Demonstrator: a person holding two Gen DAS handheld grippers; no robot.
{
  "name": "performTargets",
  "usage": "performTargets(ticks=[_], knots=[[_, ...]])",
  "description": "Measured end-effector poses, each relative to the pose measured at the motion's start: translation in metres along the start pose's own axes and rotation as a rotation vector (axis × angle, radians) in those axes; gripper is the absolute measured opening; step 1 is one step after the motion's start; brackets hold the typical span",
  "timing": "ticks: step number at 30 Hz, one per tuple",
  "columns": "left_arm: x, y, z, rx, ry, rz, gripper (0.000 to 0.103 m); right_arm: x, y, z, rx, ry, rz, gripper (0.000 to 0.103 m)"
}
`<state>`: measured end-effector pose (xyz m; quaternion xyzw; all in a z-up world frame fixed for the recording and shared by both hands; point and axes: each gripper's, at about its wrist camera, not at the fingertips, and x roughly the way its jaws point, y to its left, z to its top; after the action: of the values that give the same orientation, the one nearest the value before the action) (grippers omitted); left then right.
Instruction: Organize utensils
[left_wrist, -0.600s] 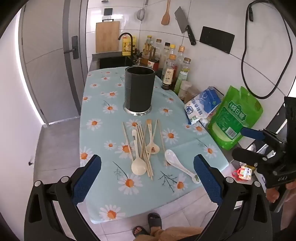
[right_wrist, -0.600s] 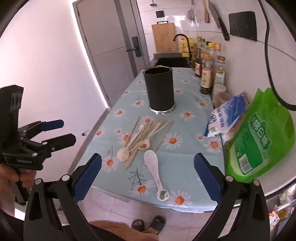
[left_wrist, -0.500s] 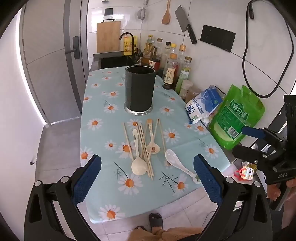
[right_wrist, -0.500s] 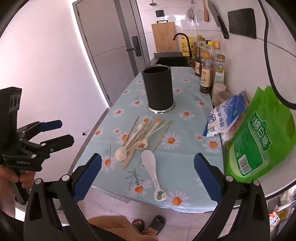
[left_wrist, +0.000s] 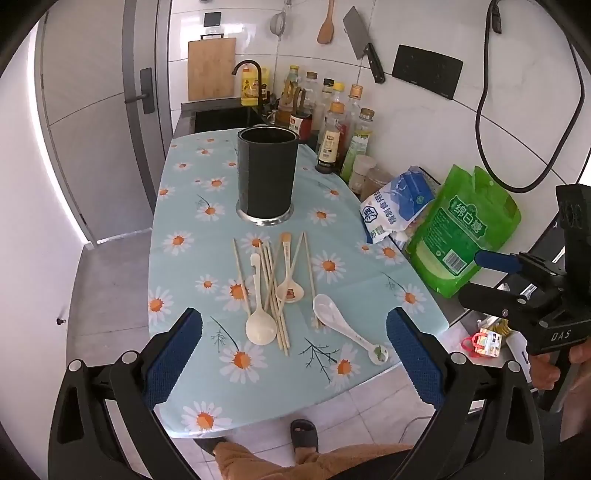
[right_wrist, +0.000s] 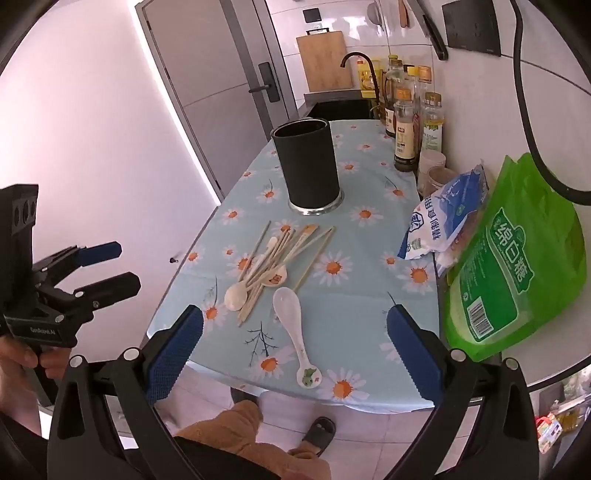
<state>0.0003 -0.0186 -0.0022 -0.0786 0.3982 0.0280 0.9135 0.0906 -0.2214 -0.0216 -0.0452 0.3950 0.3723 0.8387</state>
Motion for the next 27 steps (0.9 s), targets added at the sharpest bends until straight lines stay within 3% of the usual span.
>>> performTargets(ticks=[17,27], knots=[[0.0026,0.0,-0.0011,-0.028,0.013,-0.023,0.097,-0.0043,0.0011,-0.0023,-0.004,0.012,-0.007,0.099],[0.0,0.003,-0.0042,-0.043,0.011,-0.014,0.097,-0.0006,0.0054,-0.0051,-0.012,0.03,0.033,0.099]])
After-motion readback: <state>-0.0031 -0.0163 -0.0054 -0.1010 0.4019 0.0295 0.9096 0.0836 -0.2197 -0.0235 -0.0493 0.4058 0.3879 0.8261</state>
